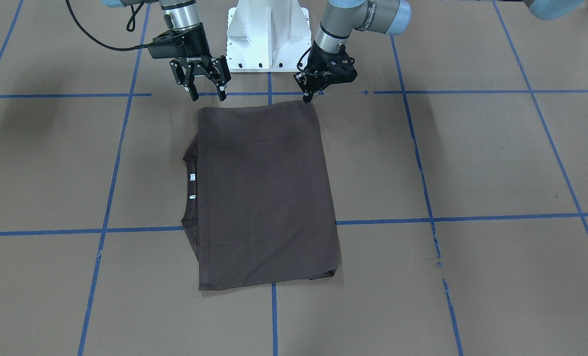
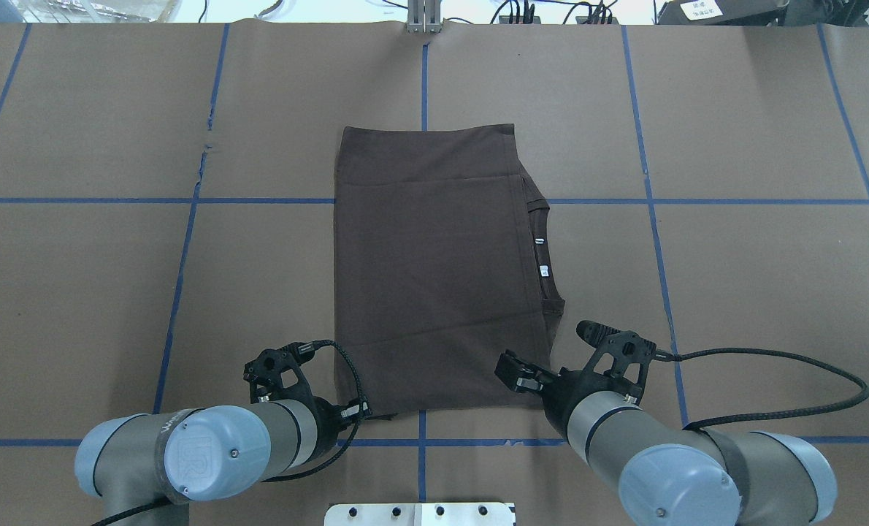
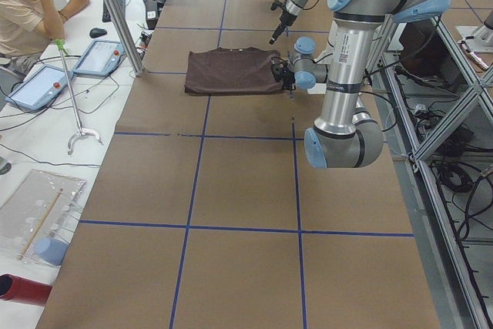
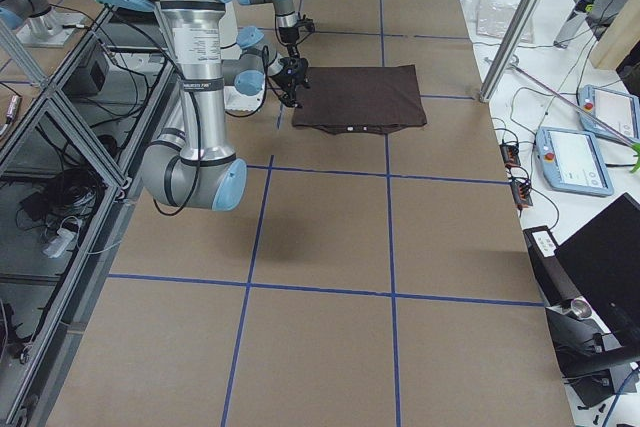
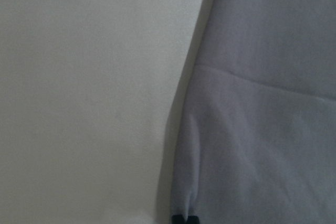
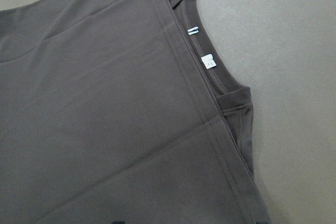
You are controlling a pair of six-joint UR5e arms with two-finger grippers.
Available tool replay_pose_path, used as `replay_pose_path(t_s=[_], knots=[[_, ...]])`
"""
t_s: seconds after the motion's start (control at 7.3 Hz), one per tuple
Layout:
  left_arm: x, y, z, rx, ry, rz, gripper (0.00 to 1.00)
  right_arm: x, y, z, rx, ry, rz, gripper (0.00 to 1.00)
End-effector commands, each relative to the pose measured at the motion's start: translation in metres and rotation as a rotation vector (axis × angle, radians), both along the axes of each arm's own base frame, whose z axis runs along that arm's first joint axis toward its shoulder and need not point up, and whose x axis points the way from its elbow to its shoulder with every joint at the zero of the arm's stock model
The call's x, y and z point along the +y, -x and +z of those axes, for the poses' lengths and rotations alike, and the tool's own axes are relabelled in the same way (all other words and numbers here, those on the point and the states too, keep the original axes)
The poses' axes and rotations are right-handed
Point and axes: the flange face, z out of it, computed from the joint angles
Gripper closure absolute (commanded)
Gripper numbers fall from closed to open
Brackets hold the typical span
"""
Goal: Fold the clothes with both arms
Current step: 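Pinch the near edge of the shirt with both grippers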
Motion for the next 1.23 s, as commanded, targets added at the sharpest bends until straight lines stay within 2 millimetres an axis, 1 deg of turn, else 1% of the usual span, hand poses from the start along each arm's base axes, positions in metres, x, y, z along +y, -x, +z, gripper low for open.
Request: replay_pose_path(t_s=[0.0,0.14,0.27,0.41,0.55,0.69,0.82,1.1], knots=[[0.000,0.001,-0.001,0.002,0.000,0.000,1.00,0.010,0.014,0.013,0.227,0.092,-0.067,0.13],[0.000,0.001,-0.001,0.004,-0.001,0.000,1.00,0.010,0.020,0.009,0.300,0.021,-0.153,0.12],[0.000,0.001,-0.002,0.006,0.000,-0.001,1.00,0.008,0.028,0.020,0.347,-0.014,-0.195,0.12],[0.000,0.002,-0.003,0.007,0.000,-0.001,1.00,0.007,0.040,0.013,0.330,-0.014,-0.186,0.12],[0.000,0.001,-0.004,0.009,0.000,-0.001,1.00,0.005,0.061,0.012,0.286,-0.010,-0.168,0.12],[0.000,0.001,-0.004,0.010,0.000,-0.001,1.00,-0.004,0.066,0.012,0.232,-0.024,-0.156,0.12],[0.000,0.001,-0.005,0.012,-0.001,-0.001,1.00,-0.005,0.070,0.019,0.245,-0.023,-0.154,0.12],[0.000,0.001,-0.005,0.010,0.000,-0.001,1.00,-0.007,0.071,0.024,0.254,-0.021,-0.153,0.12]])
